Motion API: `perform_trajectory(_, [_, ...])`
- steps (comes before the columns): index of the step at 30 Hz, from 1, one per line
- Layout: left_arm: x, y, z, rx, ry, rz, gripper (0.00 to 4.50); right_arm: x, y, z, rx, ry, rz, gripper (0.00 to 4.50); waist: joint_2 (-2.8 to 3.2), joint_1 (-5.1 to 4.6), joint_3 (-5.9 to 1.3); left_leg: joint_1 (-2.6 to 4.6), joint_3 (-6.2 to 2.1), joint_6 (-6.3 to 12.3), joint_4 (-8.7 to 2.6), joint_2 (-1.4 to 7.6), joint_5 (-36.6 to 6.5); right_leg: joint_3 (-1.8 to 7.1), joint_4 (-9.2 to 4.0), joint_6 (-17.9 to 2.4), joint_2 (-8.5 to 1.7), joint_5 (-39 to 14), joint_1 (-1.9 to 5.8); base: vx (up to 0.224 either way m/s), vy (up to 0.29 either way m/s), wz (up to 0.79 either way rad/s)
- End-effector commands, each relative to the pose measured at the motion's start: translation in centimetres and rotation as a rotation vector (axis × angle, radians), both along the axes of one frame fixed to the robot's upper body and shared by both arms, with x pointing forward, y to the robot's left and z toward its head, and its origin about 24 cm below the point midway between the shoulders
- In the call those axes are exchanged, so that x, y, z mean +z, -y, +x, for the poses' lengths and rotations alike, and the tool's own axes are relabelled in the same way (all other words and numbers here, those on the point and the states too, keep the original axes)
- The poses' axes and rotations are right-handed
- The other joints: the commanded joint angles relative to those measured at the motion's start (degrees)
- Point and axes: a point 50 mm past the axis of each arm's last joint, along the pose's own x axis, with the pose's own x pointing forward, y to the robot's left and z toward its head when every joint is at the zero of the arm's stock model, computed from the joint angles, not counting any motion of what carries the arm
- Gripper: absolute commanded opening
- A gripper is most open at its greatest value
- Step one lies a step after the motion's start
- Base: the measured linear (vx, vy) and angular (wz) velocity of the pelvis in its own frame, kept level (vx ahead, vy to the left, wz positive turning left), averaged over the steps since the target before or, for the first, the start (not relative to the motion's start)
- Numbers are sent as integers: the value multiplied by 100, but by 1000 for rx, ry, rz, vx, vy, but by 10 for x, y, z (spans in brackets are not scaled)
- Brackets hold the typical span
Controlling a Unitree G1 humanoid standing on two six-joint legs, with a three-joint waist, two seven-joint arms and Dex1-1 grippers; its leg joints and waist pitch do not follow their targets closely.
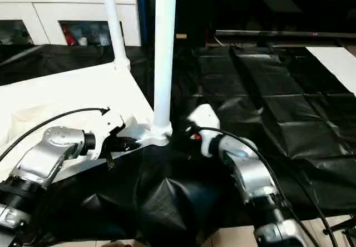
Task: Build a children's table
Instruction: Rotate leg to tighten
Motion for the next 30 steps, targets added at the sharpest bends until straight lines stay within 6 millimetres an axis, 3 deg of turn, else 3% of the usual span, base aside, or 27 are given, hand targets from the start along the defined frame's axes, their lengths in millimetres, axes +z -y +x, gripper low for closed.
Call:
perform_trajectory(1, [-15, -2, -9, -24, -79, 33, 0, -1, 1, 2, 11, 12, -26, 442, -16, 16, -302, 140, -141, 217, -412, 392, -814, 281, -462, -1427, -541, -12, 144, 0, 0, 0])
perform_trajectory(5, [-12, 0, -9, -46, -68, 18, 0, -3, -4, 12, 16, 22, -67, 442, -24, 21, -307, 138, -142, 161, -419, 389, -828, 274, -444, -1464, -537, -41, 147, 0, 0, 0])
perform_trajectory(8, [-12, 0, -9, -48, -68, 22, 0, -2, -7, 17, 15, 20, -62, 442, -53, 26, -316, 141, -137, 221, -408, 393, -707, 278, -423, -1467, -543, 155, 156, 0, 0, 0])
perform_trajectory(22, [-14, -1, -10, -53, -72, 34, 0, -5, -21, 21, 85, 38, -15, 442, -78, 30, -317, 134, -134, 291, -407, 399, -686, 270, -408, -1493, -549, 181, 159, 0, 0, 0])
perform_trajectory(30, [-15, -2, -10, -52, -77, 42, 0, -5, -23, 24, 85, 49, 0, 359, -85, 27, -315, 143, -131, 272, -416, 404, -753, 271, -417, -1510, -553, 97, 151, 0, 0, 0])
